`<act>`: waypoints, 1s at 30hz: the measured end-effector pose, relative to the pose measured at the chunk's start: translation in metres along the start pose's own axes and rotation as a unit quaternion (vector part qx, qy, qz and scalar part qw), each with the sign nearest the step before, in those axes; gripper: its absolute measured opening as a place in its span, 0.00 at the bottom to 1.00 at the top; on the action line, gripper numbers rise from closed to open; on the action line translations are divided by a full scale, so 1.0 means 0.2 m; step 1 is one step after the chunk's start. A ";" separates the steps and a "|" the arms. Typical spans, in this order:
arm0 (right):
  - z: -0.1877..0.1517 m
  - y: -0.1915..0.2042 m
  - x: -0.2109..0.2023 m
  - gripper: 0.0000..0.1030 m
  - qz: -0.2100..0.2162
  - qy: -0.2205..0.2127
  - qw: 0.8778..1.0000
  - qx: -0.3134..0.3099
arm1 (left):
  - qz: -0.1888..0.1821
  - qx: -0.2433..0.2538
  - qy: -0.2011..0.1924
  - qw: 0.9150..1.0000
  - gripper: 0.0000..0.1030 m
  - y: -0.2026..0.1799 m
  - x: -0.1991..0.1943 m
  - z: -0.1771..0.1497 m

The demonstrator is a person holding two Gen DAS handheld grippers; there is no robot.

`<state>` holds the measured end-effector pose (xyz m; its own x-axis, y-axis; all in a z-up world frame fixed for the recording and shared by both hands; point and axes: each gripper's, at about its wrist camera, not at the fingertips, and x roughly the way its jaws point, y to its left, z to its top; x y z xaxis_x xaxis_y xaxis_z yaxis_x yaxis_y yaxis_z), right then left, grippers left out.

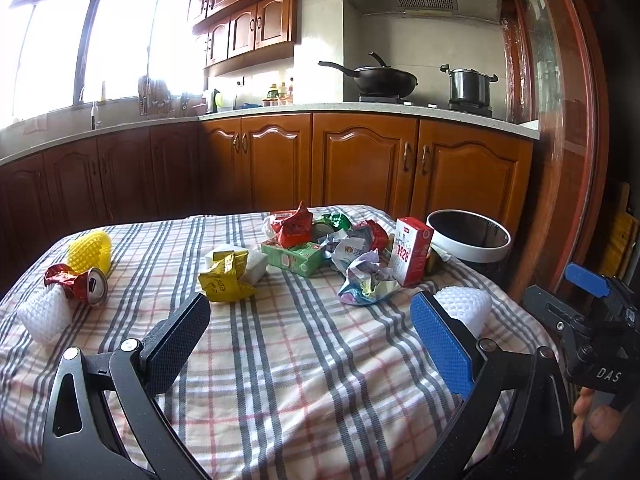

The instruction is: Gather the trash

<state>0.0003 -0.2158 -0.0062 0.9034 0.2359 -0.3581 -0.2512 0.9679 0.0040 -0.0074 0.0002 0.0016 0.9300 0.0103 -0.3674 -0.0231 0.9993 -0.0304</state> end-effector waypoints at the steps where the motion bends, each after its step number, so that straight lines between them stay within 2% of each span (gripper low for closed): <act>1: 0.00 0.00 0.00 1.00 0.002 0.001 1.000 -0.001 | 0.001 0.001 0.000 1.000 0.99 0.00 0.00 0.00; 23: -0.02 -0.01 0.03 1.00 0.042 0.017 0.999 0.013 | -0.002 0.000 0.010 1.000 0.99 -0.01 0.02 -0.01; 30: -0.03 -0.02 0.06 1.00 0.047 0.026 0.998 0.020 | -0.007 -0.002 0.024 1.000 0.99 0.00 0.07 -0.01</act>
<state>0.0101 -0.2175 -0.0162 0.8567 0.3224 -0.4027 -0.3192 0.9445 0.0771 0.0043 -0.0006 -0.0052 0.9117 -0.0054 -0.4108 -0.0117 0.9992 -0.0391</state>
